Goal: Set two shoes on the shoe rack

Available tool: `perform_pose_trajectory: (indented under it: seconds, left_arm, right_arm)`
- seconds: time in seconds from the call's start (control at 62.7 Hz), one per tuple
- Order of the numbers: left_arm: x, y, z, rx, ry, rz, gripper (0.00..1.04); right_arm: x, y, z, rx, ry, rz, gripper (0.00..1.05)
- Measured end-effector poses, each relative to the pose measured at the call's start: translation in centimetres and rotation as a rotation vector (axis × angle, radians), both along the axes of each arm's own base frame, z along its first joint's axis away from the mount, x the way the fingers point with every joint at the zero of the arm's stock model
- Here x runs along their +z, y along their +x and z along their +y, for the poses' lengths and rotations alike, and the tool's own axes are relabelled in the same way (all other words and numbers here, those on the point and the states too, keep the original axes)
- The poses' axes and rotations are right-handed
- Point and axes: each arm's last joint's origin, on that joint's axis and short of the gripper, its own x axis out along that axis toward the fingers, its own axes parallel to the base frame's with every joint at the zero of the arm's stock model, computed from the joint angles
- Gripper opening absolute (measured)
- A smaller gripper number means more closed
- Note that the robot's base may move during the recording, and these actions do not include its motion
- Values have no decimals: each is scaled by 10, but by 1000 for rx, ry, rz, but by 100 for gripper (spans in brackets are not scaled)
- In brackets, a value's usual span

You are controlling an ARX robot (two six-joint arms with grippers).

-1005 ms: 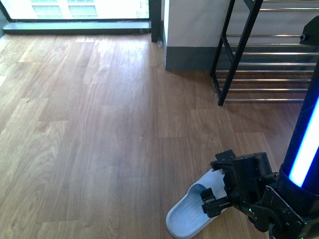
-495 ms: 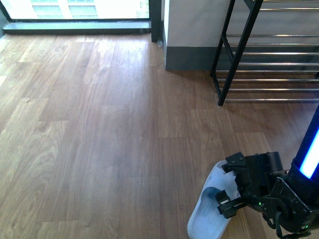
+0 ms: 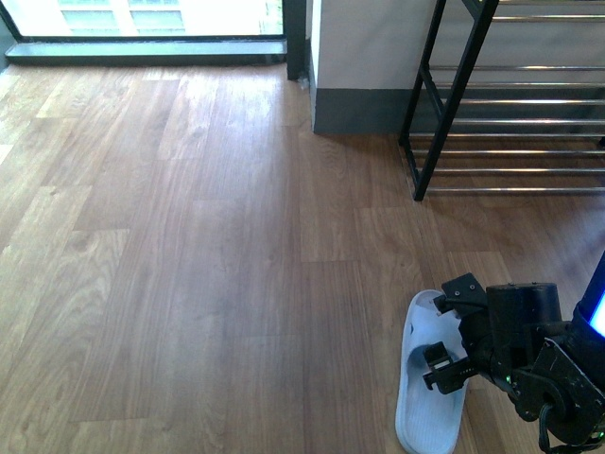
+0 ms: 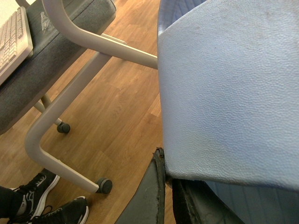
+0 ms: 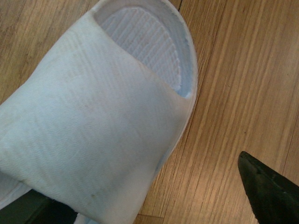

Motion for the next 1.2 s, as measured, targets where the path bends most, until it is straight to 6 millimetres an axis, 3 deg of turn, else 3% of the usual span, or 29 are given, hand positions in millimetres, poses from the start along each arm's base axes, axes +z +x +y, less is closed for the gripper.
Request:
perform_pose_trajectory:
  seconds: [0.511, 0.686, 0.814, 0.878, 0.925, 1.021, 1.053, 1.197]
  left_arm:
    - [0, 0, 0, 0, 0, 0, 2]
    - [0, 0, 0, 0, 0, 0, 2]
    - [0, 0, 0, 0, 0, 0, 2]
    - [0, 0, 0, 0, 0, 0, 2]
    - [0, 0, 0, 0, 0, 0, 2]
    - [0, 0, 0, 0, 0, 0, 2]
    - [0, 0, 0, 0, 0, 0, 2]
    - [0, 0, 0, 0, 0, 0, 2]
  right_arm:
    - [-6, 7, -2, -20, -47, -18, 2]
    - [15, 6, -1, 38, -38, -61, 1]
    - [66, 7, 5, 153, -43, -154, 1]
    - [129, 6, 12, 278, -47, -270, 1]
    - [160, 1, 14, 330, -48, -324, 1]
    - [223, -23, 15, 449, -39, -407, 1]
    - [236, -29, 14, 470, -32, -424, 1]
    - [320, -82, 8, 578, 14, -556, 1]
